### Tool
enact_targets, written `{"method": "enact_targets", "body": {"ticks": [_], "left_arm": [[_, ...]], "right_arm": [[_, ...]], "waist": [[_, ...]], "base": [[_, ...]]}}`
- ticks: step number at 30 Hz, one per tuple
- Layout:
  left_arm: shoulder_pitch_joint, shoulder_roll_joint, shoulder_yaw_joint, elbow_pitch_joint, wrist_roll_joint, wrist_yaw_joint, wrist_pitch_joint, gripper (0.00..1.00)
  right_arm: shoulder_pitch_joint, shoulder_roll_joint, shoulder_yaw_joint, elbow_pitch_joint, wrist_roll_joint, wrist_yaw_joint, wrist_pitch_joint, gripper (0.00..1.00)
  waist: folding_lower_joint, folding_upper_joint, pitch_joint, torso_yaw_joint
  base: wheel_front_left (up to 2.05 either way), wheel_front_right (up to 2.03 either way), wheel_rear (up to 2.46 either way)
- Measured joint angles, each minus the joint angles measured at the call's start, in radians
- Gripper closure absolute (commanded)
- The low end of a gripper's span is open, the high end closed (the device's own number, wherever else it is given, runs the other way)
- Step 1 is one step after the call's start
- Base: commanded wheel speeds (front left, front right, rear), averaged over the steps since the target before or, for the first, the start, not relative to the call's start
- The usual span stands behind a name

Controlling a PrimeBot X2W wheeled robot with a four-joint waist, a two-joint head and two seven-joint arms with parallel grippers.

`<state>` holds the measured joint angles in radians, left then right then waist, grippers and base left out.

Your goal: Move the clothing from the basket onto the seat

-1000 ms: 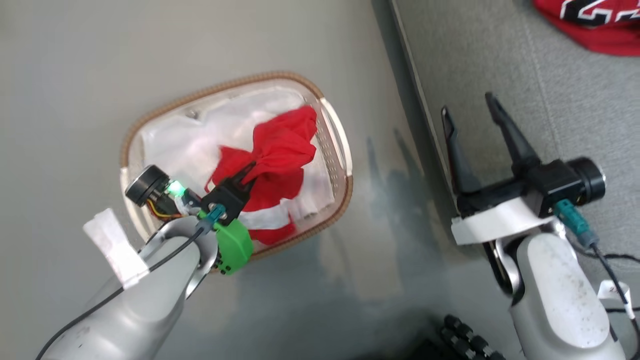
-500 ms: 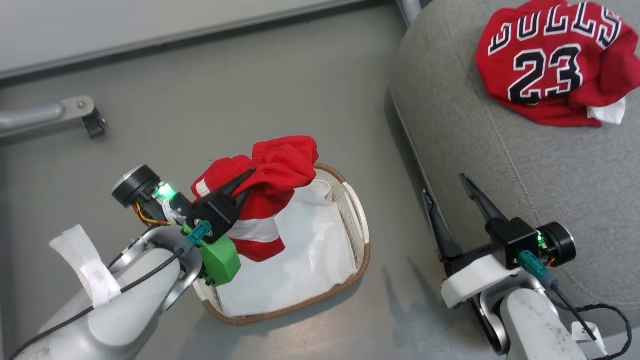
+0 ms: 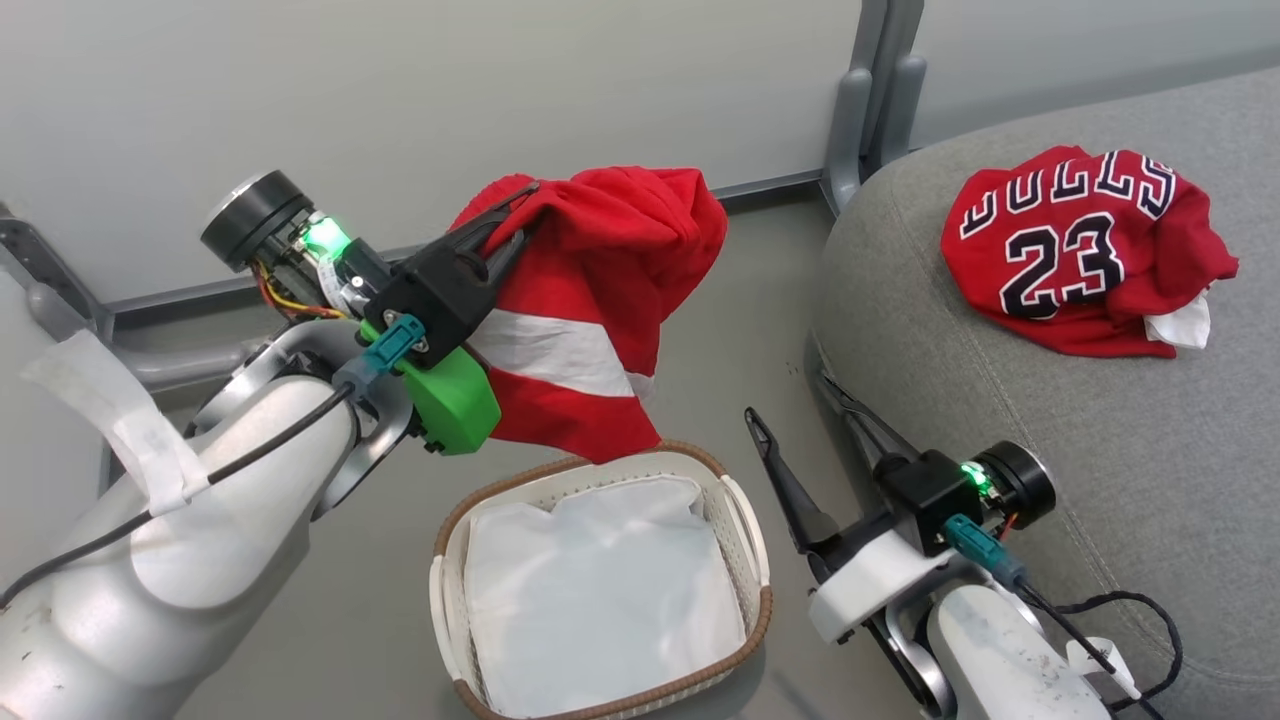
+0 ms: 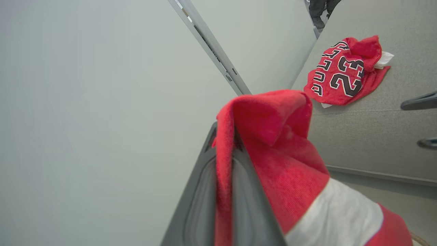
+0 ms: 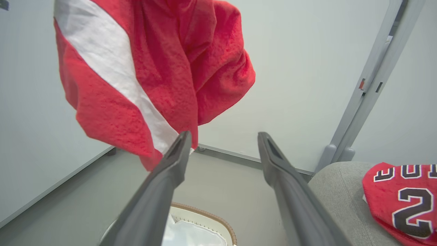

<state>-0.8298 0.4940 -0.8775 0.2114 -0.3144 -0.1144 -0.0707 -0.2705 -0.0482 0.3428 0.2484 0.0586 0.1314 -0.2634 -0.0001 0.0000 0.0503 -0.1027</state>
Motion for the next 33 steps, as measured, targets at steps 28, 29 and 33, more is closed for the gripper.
{"method": "enact_targets", "body": {"ticks": [28,29,33], "left_arm": [[-0.049,-0.06,0.001,-0.056,-0.072,0.022,0.077,1.0],[-0.048,-0.06,0.001,-0.059,-0.073,0.024,0.076,1.0],[-0.039,-0.059,0.0,-0.074,-0.081,0.03,0.074,1.0]], "right_arm": [[-0.226,-0.001,0.259,0.106,0.064,0.0,0.0,0.0],[-0.233,-0.001,0.263,0.113,0.067,0.0,0.0,0.0],[-0.264,0.0,0.304,0.145,0.101,0.0,0.0,0.67]], "waist": [[0.0,0.0,-0.041,0.062],[0.0,0.0,-0.041,0.063],[0.0,0.0,-0.039,0.07]], "base": [[0.0,0.0,0.0],[0.0,0.0,0.0],[0.0,0.0,0.0]]}}
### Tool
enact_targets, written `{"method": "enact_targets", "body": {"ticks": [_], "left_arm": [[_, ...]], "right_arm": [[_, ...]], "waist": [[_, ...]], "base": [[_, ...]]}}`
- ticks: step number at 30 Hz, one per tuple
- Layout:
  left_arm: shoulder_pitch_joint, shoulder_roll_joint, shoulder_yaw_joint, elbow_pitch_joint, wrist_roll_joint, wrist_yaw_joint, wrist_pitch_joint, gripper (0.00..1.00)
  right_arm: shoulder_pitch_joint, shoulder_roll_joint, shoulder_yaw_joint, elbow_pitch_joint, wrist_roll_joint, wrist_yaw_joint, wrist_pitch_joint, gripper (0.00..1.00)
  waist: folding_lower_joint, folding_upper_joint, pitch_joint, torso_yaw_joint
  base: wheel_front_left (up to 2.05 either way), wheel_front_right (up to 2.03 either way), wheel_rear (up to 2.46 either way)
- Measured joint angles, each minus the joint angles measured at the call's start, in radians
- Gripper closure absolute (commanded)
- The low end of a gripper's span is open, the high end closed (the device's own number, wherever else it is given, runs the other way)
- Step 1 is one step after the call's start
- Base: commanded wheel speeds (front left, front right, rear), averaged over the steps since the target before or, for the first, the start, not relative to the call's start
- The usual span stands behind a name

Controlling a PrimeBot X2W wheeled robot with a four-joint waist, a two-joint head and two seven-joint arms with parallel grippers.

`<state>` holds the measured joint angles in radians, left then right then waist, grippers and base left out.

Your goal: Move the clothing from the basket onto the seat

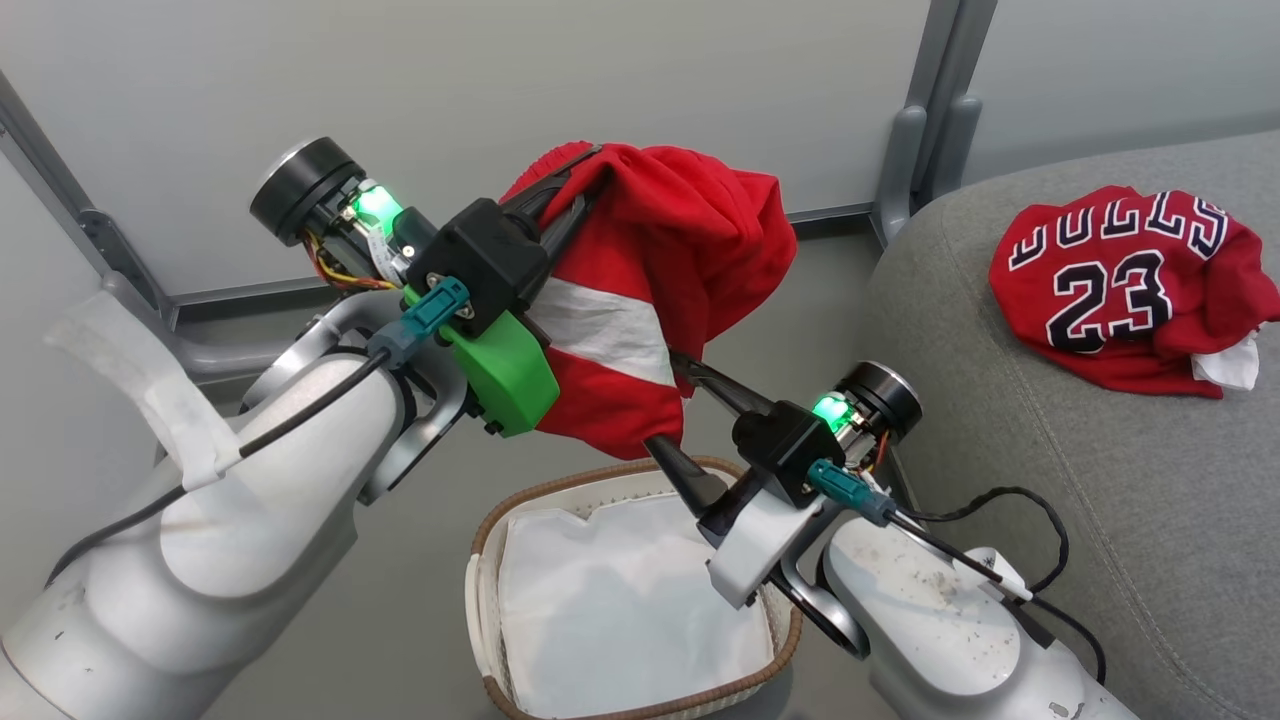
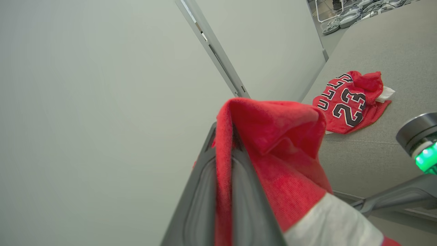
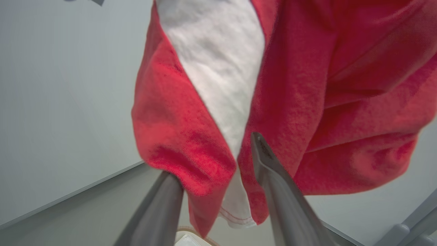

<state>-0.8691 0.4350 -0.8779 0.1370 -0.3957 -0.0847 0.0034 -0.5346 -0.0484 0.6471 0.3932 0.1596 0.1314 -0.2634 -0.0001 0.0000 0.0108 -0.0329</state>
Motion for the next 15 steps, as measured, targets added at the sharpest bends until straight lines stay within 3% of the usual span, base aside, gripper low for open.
{"method": "enact_targets", "body": {"ticks": [2,4,10,12,14,15], "left_arm": [[0.006,0.0,0.0,-0.005,-0.007,0.006,0.0,1.0],[0.014,0.0,0.003,-0.009,-0.016,0.012,-0.002,1.0],[0.084,0.009,0.023,0.0,-0.053,0.049,-0.024,1.0],[0.121,0.015,0.03,0.01,-0.069,0.064,-0.042,0.83],[0.155,0.016,0.036,0.017,-0.084,0.077,-0.069,0.43],[0.175,0.016,0.04,0.021,-0.092,0.086,-0.089,0.06]], "right_arm": [[-0.013,0.0,0.014,0.013,0.014,0.0,0.0,0.88],[-0.023,0.0,0.018,0.018,0.027,0.0,0.0,1.0],[-0.029,0.0,0.002,0.018,0.04,0.0,0.0,1.0],[-0.03,0.0,-0.018,0.014,0.037,0.0,0.0,1.0],[-0.03,0.0,-0.039,0.005,0.032,0.0,0.0,1.0],[-0.03,0.0,-0.052,0.0,0.026,0.0,0.0,1.0]], "waist": [[0.0,0.0,0.001,0.003],[0.0,0.0,0.002,0.006],[0.0,0.0,0.007,0.005],[0.0,0.0,0.009,0.001],[0.0,0.0,0.013,-0.002],[0.0,0.0,0.015,-0.005]], "base": [[0.0,0.0,0.0],[0.0,0.0,0.0],[0.0,0.0,0.0],[0.0,0.0,0.0],[0.0,0.0,0.0],[0.0,0.0,0.0]]}}
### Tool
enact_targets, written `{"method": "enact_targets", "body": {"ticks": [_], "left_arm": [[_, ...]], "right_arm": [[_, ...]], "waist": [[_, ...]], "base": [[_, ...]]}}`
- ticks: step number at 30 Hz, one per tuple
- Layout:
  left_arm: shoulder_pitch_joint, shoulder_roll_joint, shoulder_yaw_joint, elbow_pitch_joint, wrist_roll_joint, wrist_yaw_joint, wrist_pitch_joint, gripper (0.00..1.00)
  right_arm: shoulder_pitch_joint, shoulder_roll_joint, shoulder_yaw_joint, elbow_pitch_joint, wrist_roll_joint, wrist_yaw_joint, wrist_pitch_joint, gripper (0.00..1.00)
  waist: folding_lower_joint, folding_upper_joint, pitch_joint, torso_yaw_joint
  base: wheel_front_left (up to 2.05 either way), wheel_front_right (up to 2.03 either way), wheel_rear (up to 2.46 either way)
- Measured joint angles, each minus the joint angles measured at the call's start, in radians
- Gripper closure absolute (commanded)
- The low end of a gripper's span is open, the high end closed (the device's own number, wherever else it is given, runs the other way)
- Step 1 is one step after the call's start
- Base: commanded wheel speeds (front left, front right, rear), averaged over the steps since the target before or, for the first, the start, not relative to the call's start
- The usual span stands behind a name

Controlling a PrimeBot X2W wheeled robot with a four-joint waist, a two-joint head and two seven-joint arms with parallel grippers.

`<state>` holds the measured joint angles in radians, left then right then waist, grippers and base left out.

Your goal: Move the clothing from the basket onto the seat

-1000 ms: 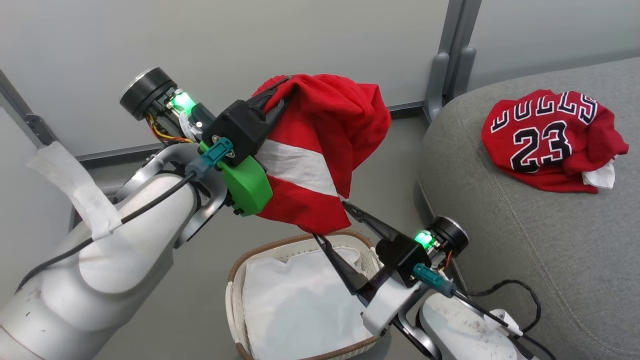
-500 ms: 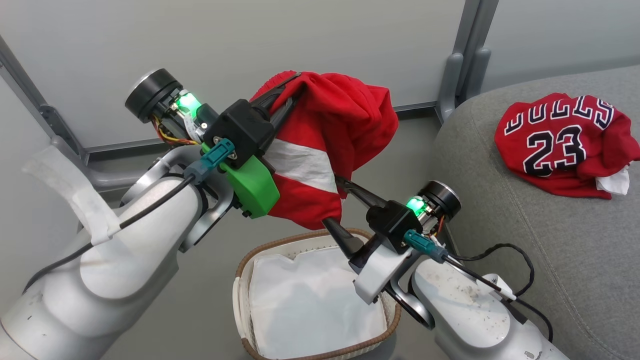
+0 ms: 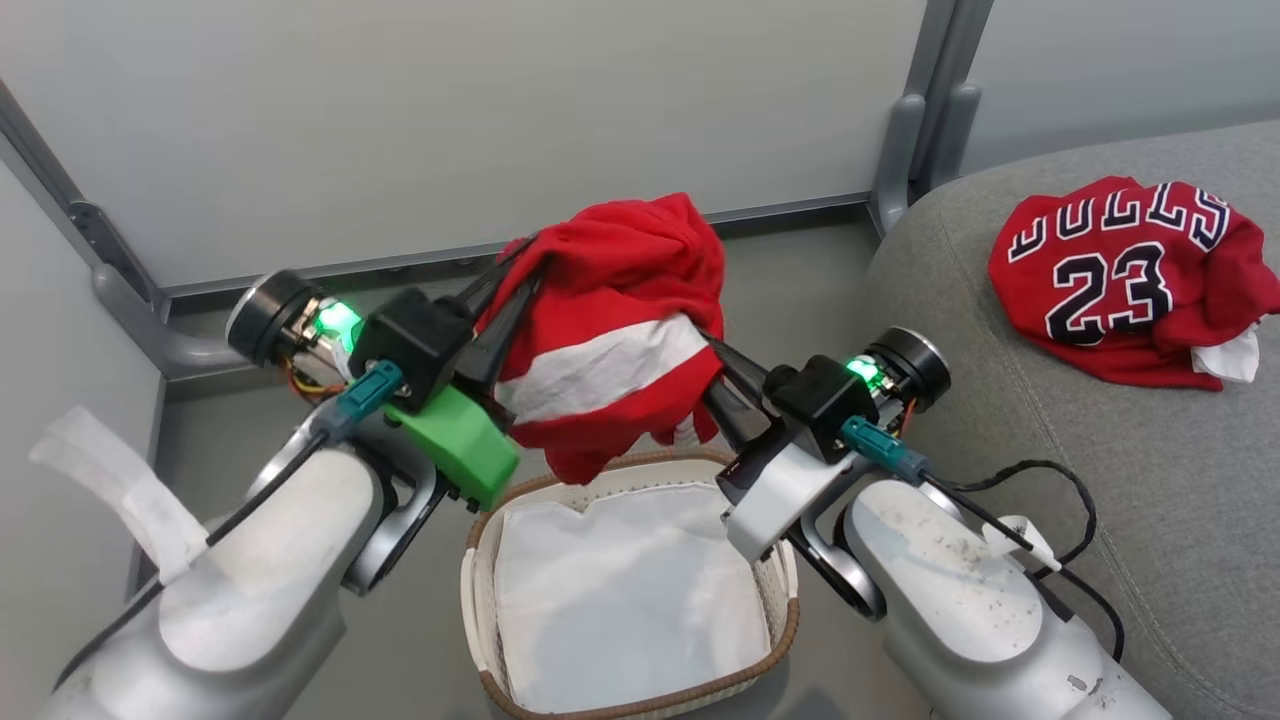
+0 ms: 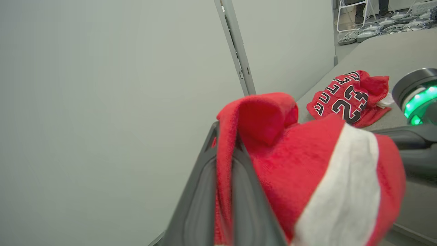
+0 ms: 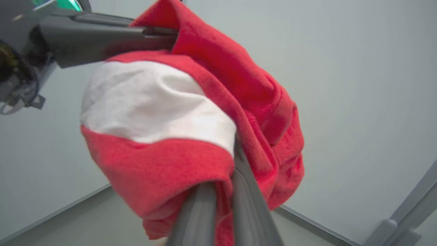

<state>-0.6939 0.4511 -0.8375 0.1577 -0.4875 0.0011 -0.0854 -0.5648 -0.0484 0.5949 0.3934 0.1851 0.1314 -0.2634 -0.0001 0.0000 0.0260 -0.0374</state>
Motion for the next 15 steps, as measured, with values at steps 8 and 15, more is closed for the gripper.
{"method": "enact_targets", "body": {"ticks": [8,15], "left_arm": [[0.156,-0.009,0.017,0.042,-0.061,0.04,-0.105,0.0],[0.258,-0.018,0.014,0.065,-0.083,0.052,-0.146,0.0]], "right_arm": [[-0.001,-0.001,-0.126,-0.044,-0.057,0.0,0.0,1.0],[0.021,0.0,-0.218,-0.083,-0.11,0.0,0.0,1.0]], "waist": [[0.0,0.0,0.012,-0.016],[0.0,0.0,0.014,-0.026]], "base": [[0.0,0.0,0.0],[0.0,0.0,0.0]]}}
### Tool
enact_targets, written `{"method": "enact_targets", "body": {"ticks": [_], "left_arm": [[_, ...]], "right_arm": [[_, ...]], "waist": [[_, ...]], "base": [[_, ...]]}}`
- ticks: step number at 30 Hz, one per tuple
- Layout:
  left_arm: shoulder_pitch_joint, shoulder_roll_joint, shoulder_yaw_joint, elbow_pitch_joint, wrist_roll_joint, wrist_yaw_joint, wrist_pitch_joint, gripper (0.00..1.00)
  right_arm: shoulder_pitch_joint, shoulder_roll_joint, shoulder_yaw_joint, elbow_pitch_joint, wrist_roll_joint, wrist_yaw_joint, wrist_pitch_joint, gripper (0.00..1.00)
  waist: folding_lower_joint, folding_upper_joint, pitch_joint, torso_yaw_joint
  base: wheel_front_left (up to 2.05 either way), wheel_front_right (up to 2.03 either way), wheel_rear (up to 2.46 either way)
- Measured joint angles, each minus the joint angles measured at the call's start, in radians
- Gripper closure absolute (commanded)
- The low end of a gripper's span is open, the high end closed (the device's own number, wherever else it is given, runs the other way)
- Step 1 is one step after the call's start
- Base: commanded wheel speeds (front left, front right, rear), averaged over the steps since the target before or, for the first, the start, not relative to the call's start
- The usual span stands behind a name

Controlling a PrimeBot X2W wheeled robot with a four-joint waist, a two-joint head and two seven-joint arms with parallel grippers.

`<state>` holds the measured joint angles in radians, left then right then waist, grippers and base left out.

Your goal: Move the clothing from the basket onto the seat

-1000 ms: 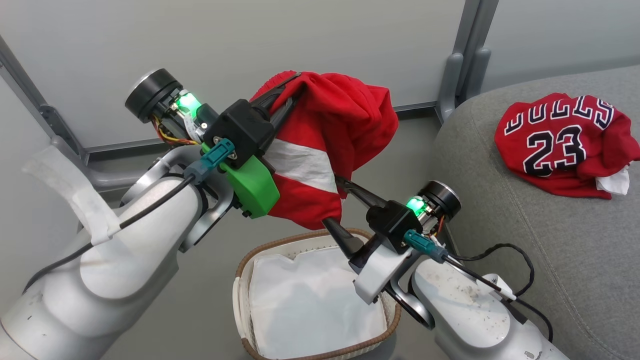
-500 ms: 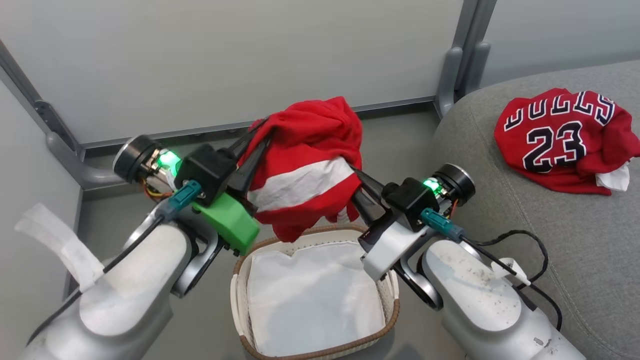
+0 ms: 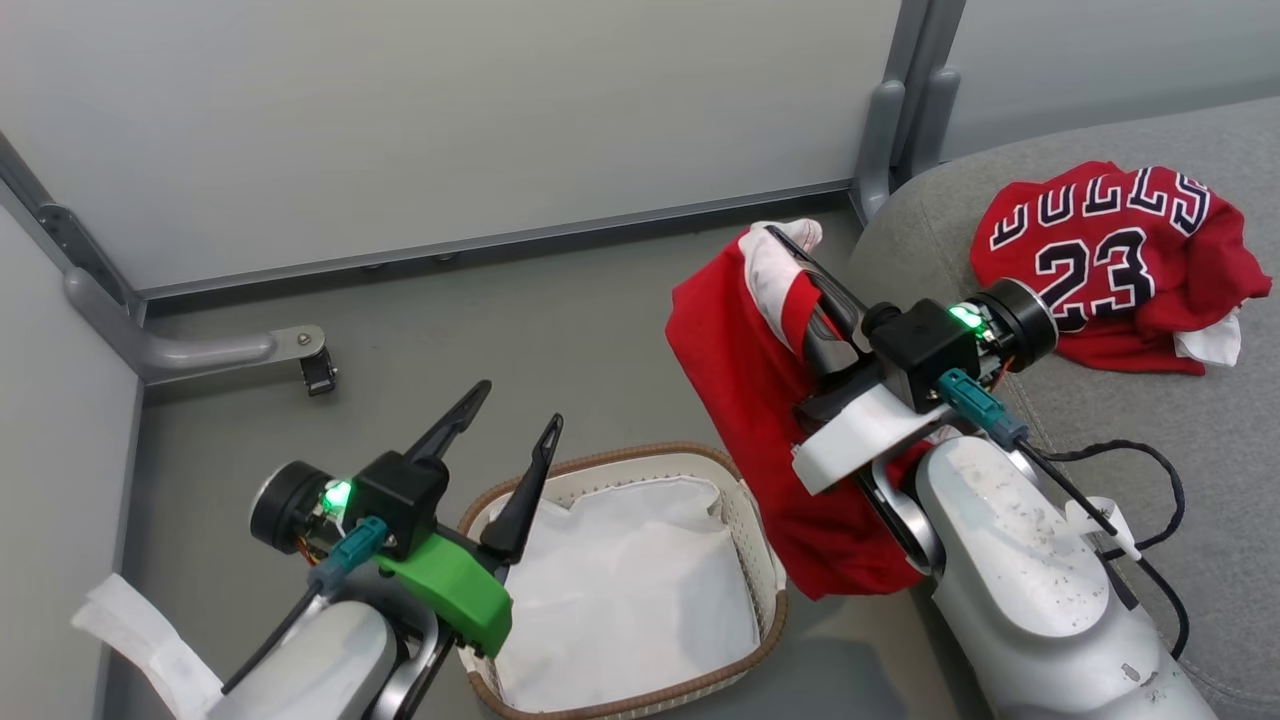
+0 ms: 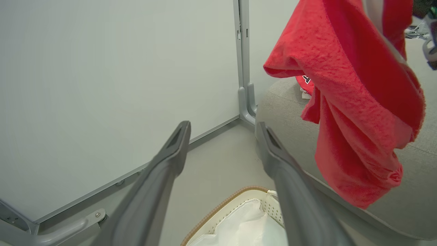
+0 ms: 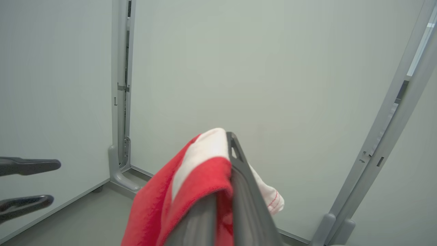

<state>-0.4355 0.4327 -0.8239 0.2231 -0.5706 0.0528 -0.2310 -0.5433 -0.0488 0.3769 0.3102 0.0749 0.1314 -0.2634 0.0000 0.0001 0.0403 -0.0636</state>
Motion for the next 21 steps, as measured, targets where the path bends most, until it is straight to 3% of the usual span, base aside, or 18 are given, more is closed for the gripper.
{"method": "enact_targets", "body": {"ticks": [9,21], "left_arm": [[0.063,-0.043,-0.008,-0.021,-0.015,0.009,-0.022,0.0],[0.061,-0.076,0.003,-0.02,0.011,0.01,-0.027,0.0]], "right_arm": [[0.034,0.0,-0.071,-0.022,-0.045,0.0,0.0,1.0],[0.014,-0.006,-0.115,-0.042,-0.086,0.0,0.0,1.0]], "waist": [[0.0,0.0,0.011,-0.042],[0.0,0.0,0.075,-0.195]], "base": [[0.0,0.0,0.0],[0.0,0.0,0.0]]}}
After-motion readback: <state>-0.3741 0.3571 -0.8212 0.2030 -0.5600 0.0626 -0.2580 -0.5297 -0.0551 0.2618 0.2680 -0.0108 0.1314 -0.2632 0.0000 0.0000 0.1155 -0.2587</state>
